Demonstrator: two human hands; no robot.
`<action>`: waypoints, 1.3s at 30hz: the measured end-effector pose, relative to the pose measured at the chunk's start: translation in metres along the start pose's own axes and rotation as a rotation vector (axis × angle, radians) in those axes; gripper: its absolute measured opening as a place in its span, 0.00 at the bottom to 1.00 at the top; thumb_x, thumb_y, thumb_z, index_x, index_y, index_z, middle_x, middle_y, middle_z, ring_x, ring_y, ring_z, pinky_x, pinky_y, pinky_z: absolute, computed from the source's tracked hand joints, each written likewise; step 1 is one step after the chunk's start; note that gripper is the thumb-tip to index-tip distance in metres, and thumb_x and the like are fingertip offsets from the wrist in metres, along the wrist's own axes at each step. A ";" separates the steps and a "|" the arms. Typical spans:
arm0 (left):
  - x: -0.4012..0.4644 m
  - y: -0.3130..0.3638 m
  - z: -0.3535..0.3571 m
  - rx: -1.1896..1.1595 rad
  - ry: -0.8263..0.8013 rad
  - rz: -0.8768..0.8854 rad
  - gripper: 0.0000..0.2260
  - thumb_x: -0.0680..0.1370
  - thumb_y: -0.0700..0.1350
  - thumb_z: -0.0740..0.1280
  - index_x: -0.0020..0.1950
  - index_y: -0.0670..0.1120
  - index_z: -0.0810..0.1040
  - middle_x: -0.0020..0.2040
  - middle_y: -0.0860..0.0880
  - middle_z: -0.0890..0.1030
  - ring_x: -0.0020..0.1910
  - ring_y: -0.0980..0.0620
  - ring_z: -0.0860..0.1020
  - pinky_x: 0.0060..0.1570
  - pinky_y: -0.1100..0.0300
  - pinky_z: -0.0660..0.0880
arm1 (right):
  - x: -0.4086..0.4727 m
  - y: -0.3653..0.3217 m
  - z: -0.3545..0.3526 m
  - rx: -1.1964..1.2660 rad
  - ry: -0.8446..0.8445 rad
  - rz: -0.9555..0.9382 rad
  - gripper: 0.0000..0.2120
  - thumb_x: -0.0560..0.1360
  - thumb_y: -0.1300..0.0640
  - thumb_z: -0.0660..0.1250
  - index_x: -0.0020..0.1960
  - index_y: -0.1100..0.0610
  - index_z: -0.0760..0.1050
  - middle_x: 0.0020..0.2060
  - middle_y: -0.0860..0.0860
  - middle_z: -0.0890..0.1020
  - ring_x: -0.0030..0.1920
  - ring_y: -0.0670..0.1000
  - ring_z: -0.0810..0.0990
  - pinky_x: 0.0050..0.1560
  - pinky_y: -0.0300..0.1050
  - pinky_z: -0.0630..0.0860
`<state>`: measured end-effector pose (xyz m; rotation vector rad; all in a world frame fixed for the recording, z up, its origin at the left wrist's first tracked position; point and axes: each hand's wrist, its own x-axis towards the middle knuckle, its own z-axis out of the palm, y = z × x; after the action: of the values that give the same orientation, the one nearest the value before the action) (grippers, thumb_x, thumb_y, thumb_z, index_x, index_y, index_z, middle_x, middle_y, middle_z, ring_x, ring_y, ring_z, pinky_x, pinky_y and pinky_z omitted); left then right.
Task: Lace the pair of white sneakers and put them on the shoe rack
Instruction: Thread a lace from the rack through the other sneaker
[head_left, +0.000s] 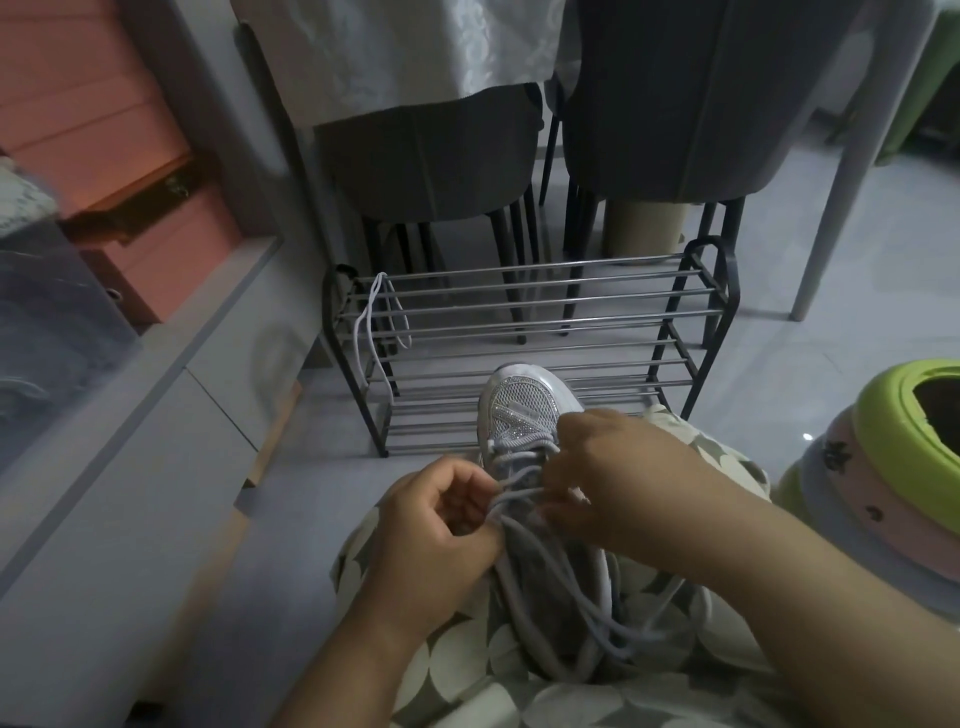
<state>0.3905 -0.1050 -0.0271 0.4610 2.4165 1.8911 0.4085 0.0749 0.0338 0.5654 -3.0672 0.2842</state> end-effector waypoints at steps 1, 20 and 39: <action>0.000 -0.001 0.000 -0.003 0.010 0.002 0.13 0.60 0.54 0.73 0.42 0.53 0.80 0.37 0.50 0.82 0.37 0.47 0.80 0.37 0.60 0.79 | 0.001 -0.002 0.001 -0.066 -0.009 0.007 0.12 0.75 0.45 0.60 0.50 0.50 0.79 0.41 0.47 0.66 0.47 0.49 0.67 0.42 0.44 0.64; 0.001 0.000 0.001 0.107 -0.026 0.030 0.07 0.64 0.45 0.69 0.41 0.50 0.79 0.38 0.51 0.78 0.35 0.51 0.76 0.37 0.57 0.75 | -0.001 0.051 -0.013 1.797 -0.104 0.123 0.16 0.67 0.49 0.74 0.39 0.61 0.75 0.23 0.51 0.65 0.21 0.45 0.64 0.19 0.35 0.60; 0.020 0.067 0.010 -0.244 -0.074 -0.039 0.10 0.72 0.53 0.65 0.40 0.50 0.84 0.30 0.52 0.78 0.25 0.57 0.71 0.23 0.66 0.66 | -0.011 0.035 -0.010 1.122 -0.227 0.027 0.12 0.68 0.49 0.72 0.42 0.58 0.80 0.28 0.50 0.76 0.28 0.47 0.72 0.30 0.40 0.70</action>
<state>0.3874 -0.0763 0.0371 0.4555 2.0968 2.0763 0.4063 0.1128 0.0367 0.5469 -2.8091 2.0841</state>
